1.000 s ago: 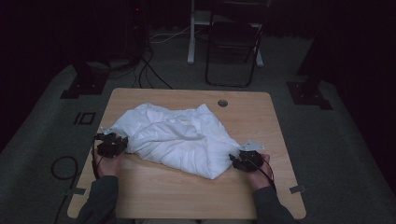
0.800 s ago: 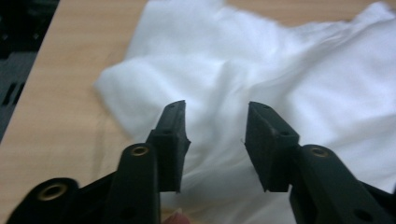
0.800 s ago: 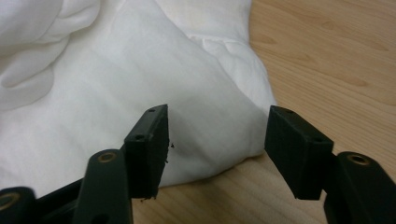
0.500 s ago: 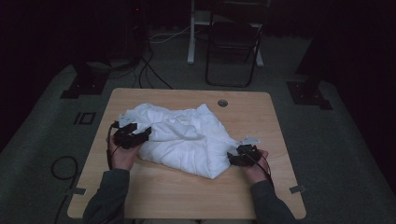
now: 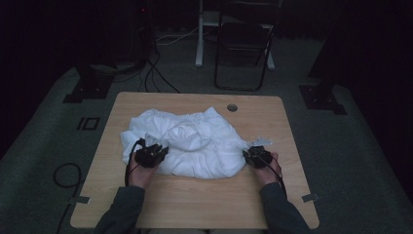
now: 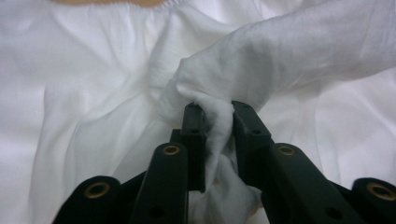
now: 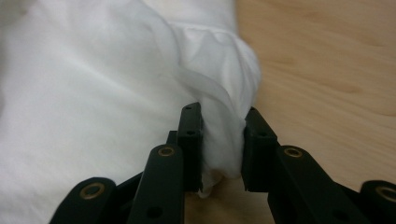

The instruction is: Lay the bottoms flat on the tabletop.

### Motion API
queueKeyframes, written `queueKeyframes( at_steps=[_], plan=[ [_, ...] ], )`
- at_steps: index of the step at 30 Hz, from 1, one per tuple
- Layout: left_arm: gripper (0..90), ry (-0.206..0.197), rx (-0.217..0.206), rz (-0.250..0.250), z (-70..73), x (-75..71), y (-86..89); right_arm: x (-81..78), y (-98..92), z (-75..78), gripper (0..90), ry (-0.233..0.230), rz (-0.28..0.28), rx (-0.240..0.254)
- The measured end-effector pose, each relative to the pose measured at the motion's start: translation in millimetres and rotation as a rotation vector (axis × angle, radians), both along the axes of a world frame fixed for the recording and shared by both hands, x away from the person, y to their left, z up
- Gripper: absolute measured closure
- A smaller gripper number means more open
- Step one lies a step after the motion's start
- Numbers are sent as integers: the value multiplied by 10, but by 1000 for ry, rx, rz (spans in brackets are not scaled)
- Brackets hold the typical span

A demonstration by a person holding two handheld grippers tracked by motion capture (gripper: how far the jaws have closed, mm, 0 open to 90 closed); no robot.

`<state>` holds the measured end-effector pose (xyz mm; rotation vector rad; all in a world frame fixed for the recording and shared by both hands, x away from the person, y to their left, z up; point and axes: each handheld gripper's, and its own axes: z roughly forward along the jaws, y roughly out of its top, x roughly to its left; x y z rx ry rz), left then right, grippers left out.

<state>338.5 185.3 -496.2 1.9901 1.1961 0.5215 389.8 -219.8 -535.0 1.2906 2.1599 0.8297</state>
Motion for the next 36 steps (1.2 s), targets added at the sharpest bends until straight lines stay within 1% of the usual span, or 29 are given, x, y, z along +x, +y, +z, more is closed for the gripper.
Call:
queueKeyframes(
  at_steps=[2, 3, 4, 6, 7, 9, 10, 11, 12, 13, 14, 15, 16, 18, 19, 20, 22, 24, 25, 27, 28, 29, 31, 32, 33, 34, 35, 36],
  plan=[
    [801, 11, 5, -20, -75, -172, 66, 27, -62, 17, 737, -21, -32, -4],
    [807, 11, 5, -20, -75, -172, 66, 27, -62, 17, 737, -21, -32, -4],
    [813, 38, 20, -38, -171, -335, 125, 37, -128, 38, 740, -36, -68, 0],
    [820, 73, 45, -54, -279, -478, 183, 40, -196, 57, 742, -48, -107, -3],
    [819, 83, 52, -51, -324, -536, 227, 40, -224, 63, 742, -53, -128, -10],
    [815, 101, 33, -37, -357, -606, 334, 42, -277, 66, 740, -44, -152, -9],
    [807, 106, 24, -28, -345, -624, 378, 43, -292, 61, 738, -36, -149, -7],
    [782, 103, 18, -23, -326, -632, 409, 39, -292, 56, 731, -34, -146, -14],
    [717, 98, 22, -20, -299, -639, 437, 35, -284, 53, 714, -31, -144, -18],
    [634, 83, 20, -10, -268, -651, 466, 31, -273, 58, 683, -22, -141, -15],
    [588, 69, 5, -3, -233, -661, 508, 20, -261, 71, 650, -23, -138, -11],
    [554, 69, 5, -3, -233, -661, 508, 2, -249, 93, 615, -30, -133, -8],
    [523, 38, -27, 22, -167, -680, 610, -19, -237, 122, 581, -40, -125, 0],
    [488, 13, -53, 61, -114, -690, 715, -58, -217, 192, 521, -62, -111, 13],
    [487, 13, -53, 61, -114, -690, 715, -58, -217, 192, 521, -62, -111, 13],
    [480, -6, -75, 98, -76, -688, 807, -93, -183, 278, 483, -83, -106, 23],
    [468, -22, -93, 136, -42, -665, 864, -125, -125, 366, 452, -109, -86, 38],
    [464, -33, -92, 160, -9, -606, 875, -154, -31, 441, 438, -129, -44, 62],
    [464, -34, -96, 170, 3, -557, 861, -163, 34, 471, 432, -128, -20, 68],
    [464, -36, -99, 171, 27, -437, 803, -171, 184, 508, 433, -124, 40, 81],
    [464, -33, -101, 163, 40, -369, 760, -169, 261, 515, 441, -118, 72, 87],
    [462, -28, -101, 156, 53, -297, 704, -161, 337, 513, 449, -102, 102, 96],
    [448, -17, -106, 127, 72, -152, 574, -136, 485, 490, 468, -76, 139, 98],
    [440, -4, -100, 115, 77, -82, 501, -118, 552, 469, 470, -63, 156, 94],
    [406, -4, -100, 115, 77, -82, 501, -118, 552, 469, 470, -63, 156, 94],
    [406, -4, -100, 115, 77, -82, 501, -100, 613, 444, 470, -45, 174, 97],
    [361, 44, -67, 76, 70, 64, 288, -65, 698, 386, 497, -18, 207, 103],
    [360, 46, -64, 52, 55, 106, 195, -53, 729, 361, 497, -1, 215, 106]
  ],
)
